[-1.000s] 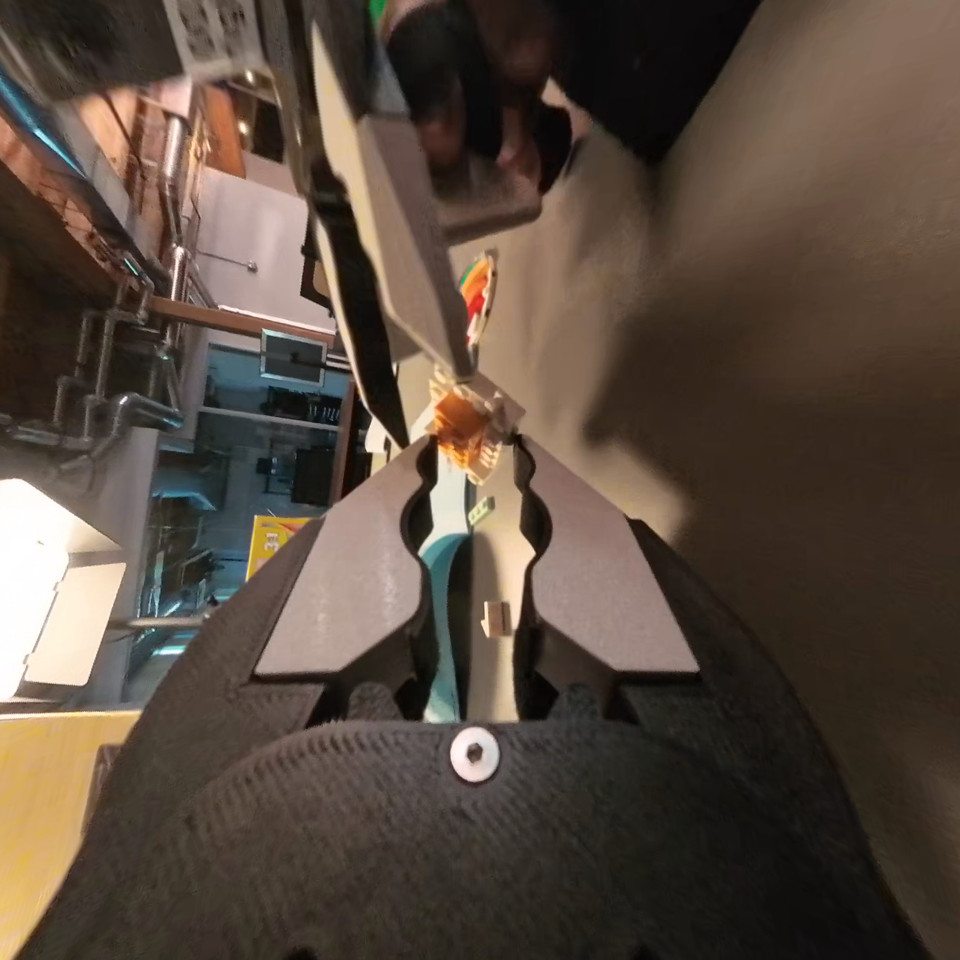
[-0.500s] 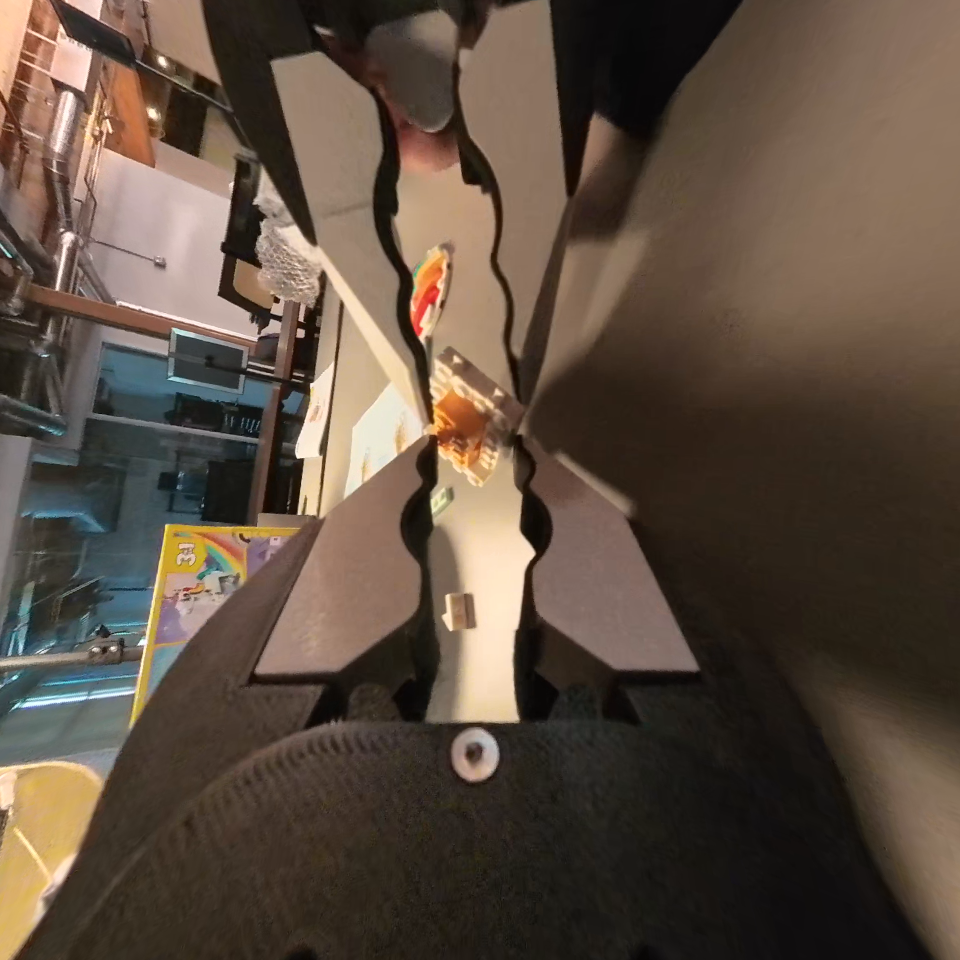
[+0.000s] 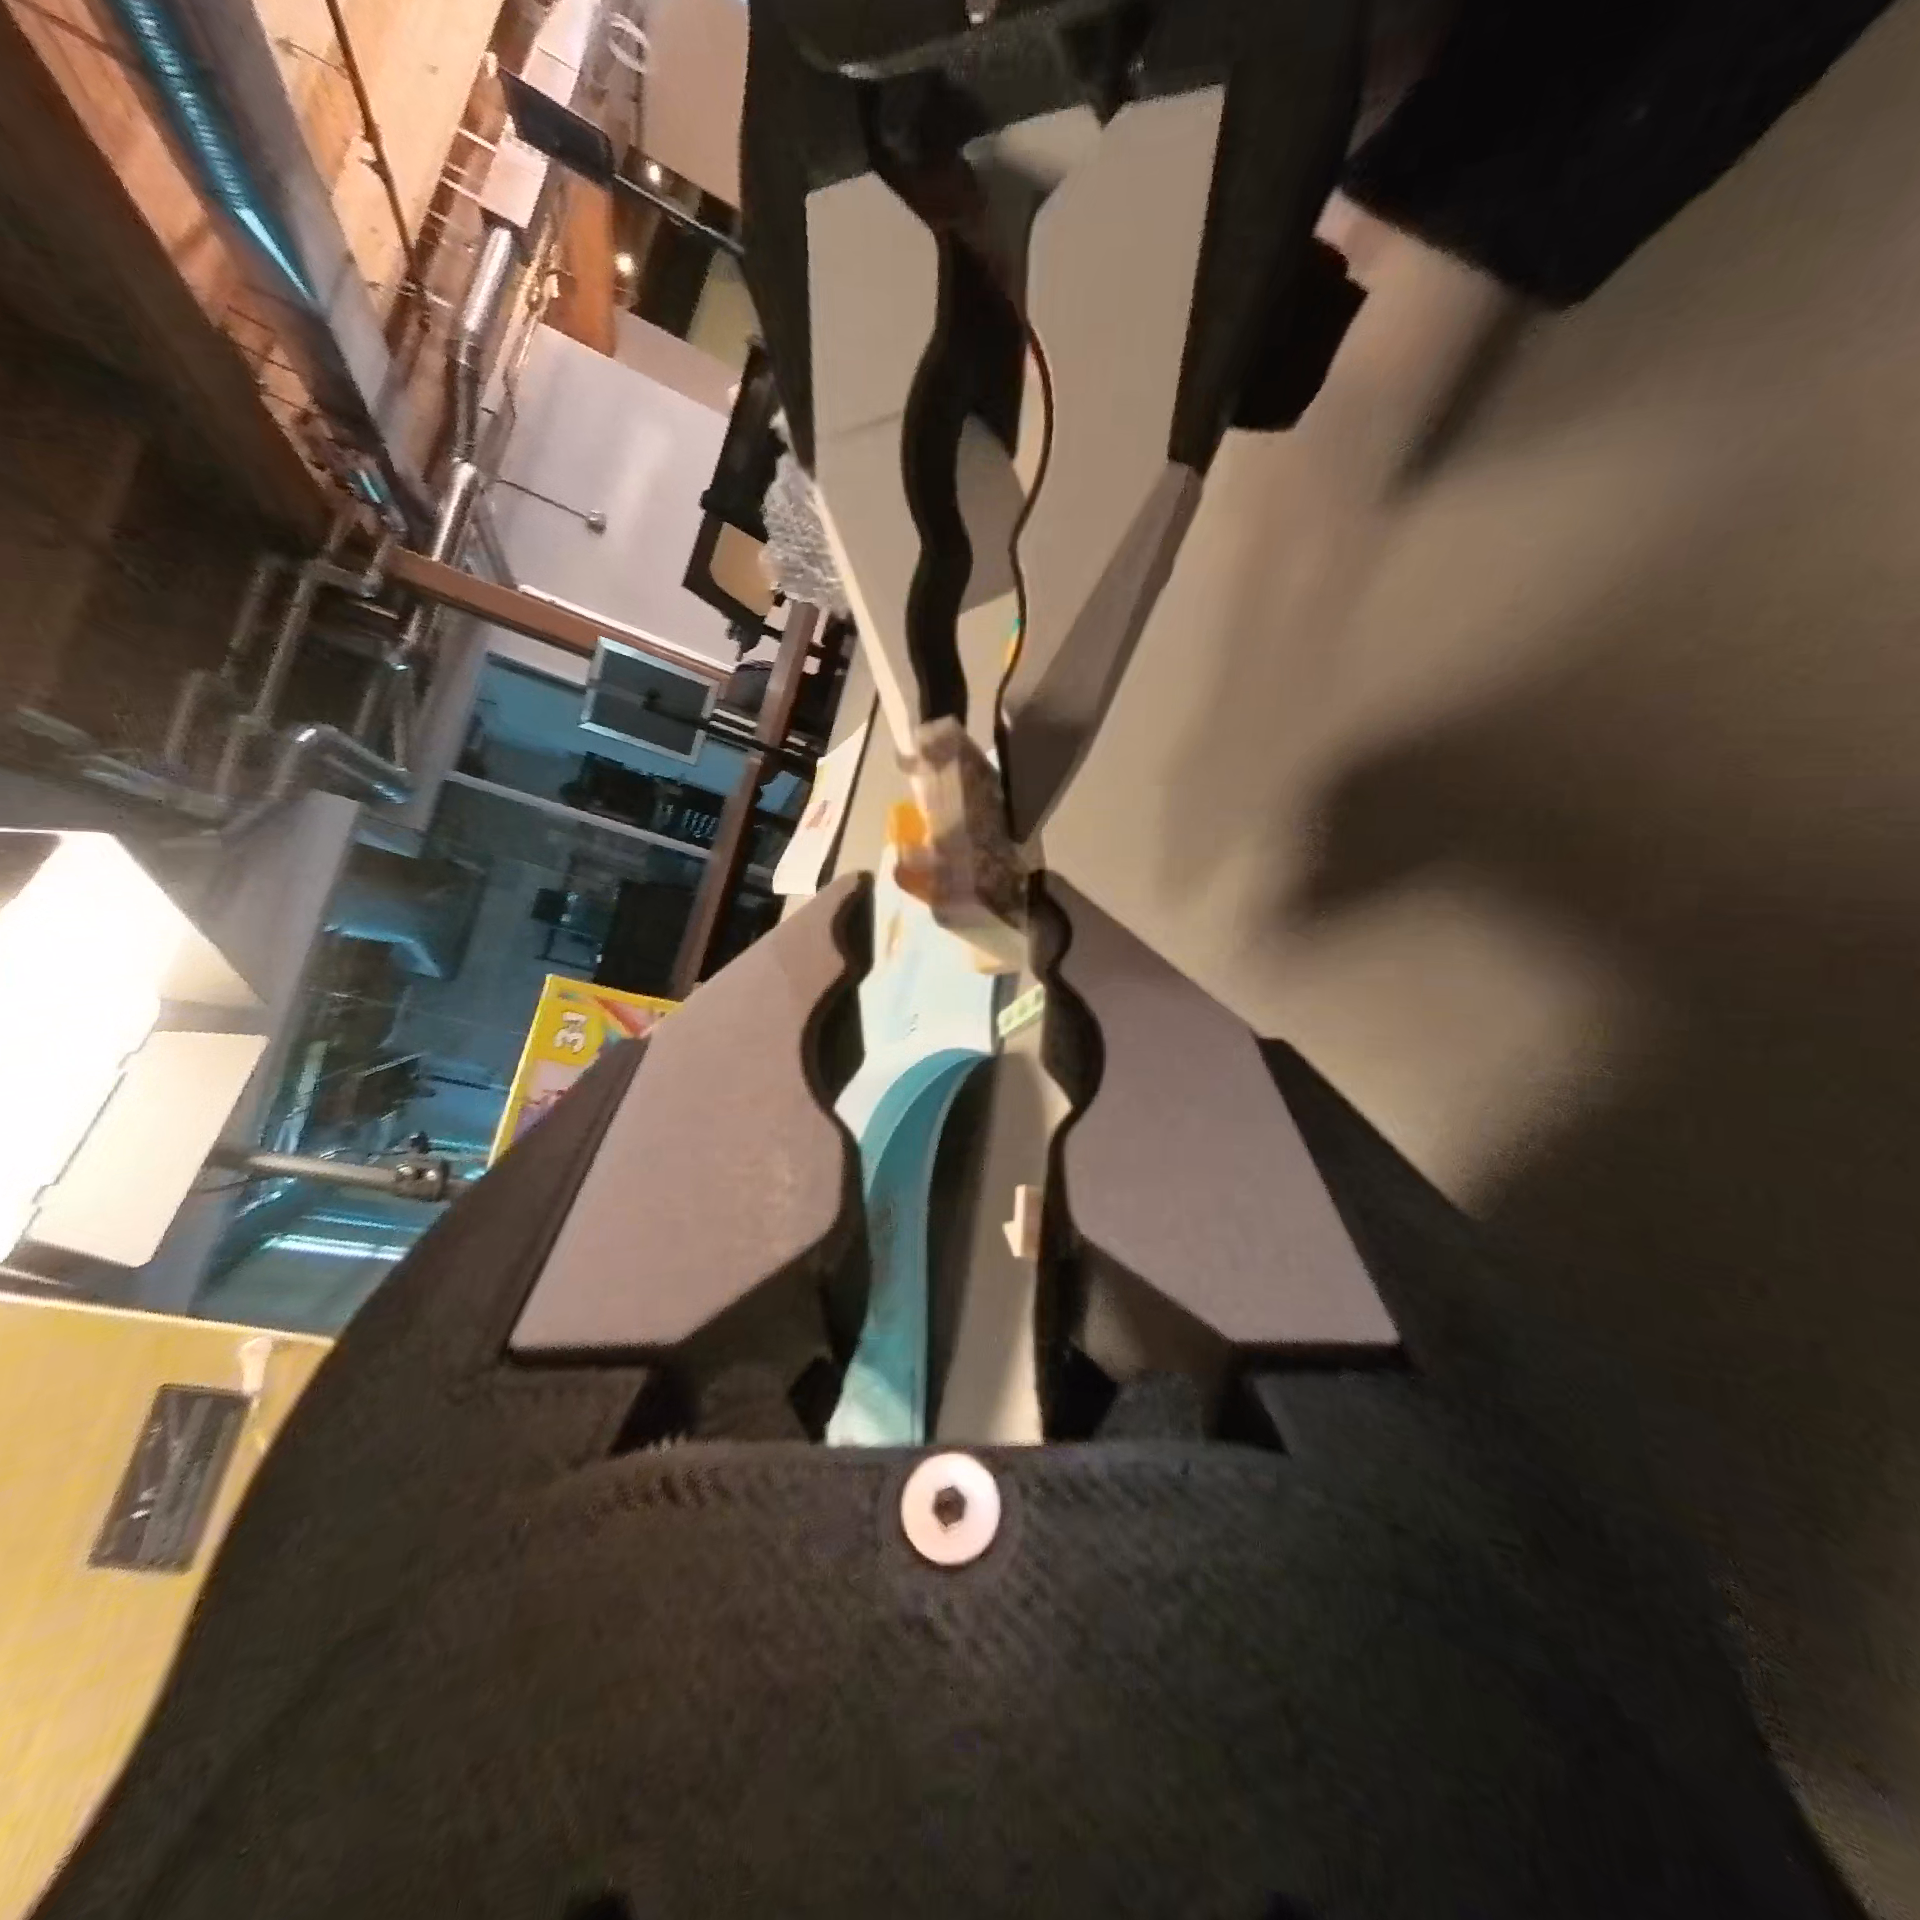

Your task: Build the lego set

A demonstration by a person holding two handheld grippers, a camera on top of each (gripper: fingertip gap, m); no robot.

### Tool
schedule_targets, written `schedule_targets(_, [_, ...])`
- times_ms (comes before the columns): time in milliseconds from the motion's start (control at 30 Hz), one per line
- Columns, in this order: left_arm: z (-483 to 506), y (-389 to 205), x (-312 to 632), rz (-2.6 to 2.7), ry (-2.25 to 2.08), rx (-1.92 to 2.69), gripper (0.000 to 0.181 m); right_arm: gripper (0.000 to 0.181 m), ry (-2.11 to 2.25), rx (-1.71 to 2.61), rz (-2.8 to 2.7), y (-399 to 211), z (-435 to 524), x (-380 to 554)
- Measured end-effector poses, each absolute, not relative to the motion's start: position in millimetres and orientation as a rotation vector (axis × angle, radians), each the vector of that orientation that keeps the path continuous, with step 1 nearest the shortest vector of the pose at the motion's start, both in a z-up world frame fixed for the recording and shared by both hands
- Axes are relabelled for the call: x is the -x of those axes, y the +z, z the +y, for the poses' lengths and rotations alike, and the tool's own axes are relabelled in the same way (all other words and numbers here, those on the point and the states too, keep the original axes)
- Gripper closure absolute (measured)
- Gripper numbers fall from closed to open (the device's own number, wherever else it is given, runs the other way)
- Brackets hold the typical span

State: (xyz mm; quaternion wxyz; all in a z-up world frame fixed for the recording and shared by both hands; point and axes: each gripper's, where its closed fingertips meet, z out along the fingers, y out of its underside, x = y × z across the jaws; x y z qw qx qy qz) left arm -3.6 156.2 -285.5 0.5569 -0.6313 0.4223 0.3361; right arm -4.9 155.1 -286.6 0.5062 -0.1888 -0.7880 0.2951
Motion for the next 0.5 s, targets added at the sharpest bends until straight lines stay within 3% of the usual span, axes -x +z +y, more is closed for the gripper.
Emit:
schedule_targets(67, [155, -284, 3, 1.000, 0.800, 1.475, 0.163, 0.170, 0.733, 0.471, -1.879, -283, 157, 5])
schedule_targets(167, [154, -285, 2, 1.019, 0.796, 1.486, 0.164, 0.170, 0.752, 0.468, -1.886, -284, 157, 4])
schedule_targets(300, [153, -295, -5, 1.084, 0.752, 1.518, 0.164, 0.143, 0.705, 0.394, -1.892, -284, 150, 4])
schedule_targets(500, [154, -299, 0, 1.096, 0.794, 1.534, 0.165, 0.160, 0.530, 0.284, -1.919, -296, 146, 5])
